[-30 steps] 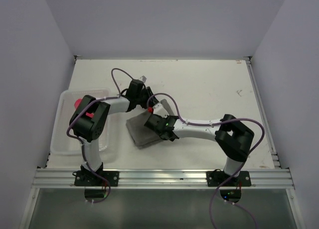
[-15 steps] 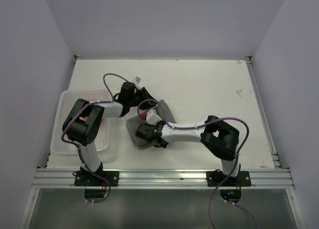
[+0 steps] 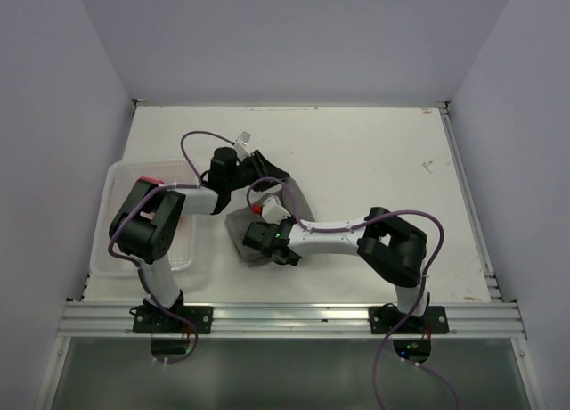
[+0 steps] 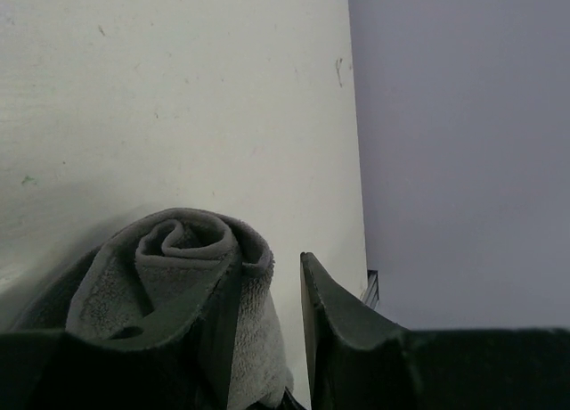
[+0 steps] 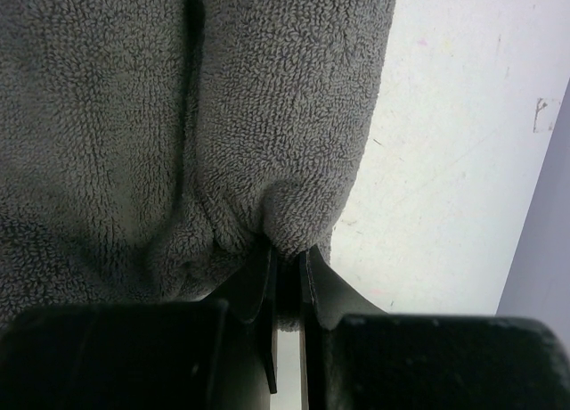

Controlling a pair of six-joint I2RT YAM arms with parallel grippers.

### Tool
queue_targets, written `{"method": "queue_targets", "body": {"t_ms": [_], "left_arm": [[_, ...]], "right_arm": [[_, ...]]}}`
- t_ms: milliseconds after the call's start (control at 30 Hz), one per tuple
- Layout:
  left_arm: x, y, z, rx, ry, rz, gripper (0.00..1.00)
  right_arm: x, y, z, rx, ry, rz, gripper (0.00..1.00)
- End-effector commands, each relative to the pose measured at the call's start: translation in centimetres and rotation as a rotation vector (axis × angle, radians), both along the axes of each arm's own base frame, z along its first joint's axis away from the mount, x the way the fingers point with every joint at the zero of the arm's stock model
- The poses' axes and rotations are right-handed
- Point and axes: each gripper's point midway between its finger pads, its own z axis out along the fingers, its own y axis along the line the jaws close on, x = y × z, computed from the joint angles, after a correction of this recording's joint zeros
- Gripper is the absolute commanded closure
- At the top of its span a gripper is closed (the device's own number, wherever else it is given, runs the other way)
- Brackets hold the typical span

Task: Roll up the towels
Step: Roll the towel

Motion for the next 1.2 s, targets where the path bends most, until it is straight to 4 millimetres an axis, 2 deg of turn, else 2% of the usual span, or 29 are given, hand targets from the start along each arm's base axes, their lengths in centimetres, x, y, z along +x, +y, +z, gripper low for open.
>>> {"method": "queue_targets", "body": {"t_ms": [0, 167, 333, 533, 633, 767, 800, 900, 1033, 1133, 1167], "left_arm": [[0.1, -0.7, 2.8, -0.109, -0.086, -0.019, 0.64], [-0.3, -1.7, 1.6, -0.124, -0.067, -0.027, 0.64], [-0.6, -2.8, -0.7, -0.106, -0.028, -0.04, 0.64], [-0.7, -3.4, -2.4, -0.075, -0.006, -0.041, 0.64], [-0.8, -3.4, -4.1, -0.013, 0.025, -0.033, 0.64], [-0.9, -2.7, -6.5, 0.086, 0.065, -0.02, 0.64], [-1.3, -2.2, -7.8, 0.13, 0.109, -0.017, 0.64], [-1.5, -1.0, -9.8, 0.225, 0.136, -0.002, 0.64], [-1.8, 0.2, -11.8, 0.293, 0.173, 0.015, 0.64], [-1.9, 0.8, -12.8, 0.329, 0.189, 0.025, 0.64], [-2.0, 1.0, -13.1, 0.34, 0.193, 0.025, 0.64]], "right_arm": [[-0.8, 1.5, -0.8, 0.134, 0.023, -0.013, 1.0], [-0.7, 1.6, -0.8, 0.151, 0.017, -0.017, 1.0], [-0.8, 1.7, -0.8, 0.179, 0.02, -0.019, 1.0], [-0.9, 2.1, -1.1, 0.197, 0.034, -0.016, 1.0], [-1.0, 2.2, -1.1, 0.207, 0.038, -0.016, 1.0], [-1.0, 2.2, -1.0, 0.214, 0.036, -0.019, 1.0], [-1.0, 2.2, -0.9, 0.217, 0.035, -0.018, 1.0], [-1.0, 2.1, -0.8, 0.225, 0.034, -0.022, 1.0], [-1.0, 2.4, 0.2, 0.279, 0.024, -0.027, 0.99], [-0.8, 2.3, 1.2, 0.318, 0.011, -0.037, 0.92], [-0.7, 2.2, 2.1, 0.345, 0.002, -0.041, 0.86]]}}
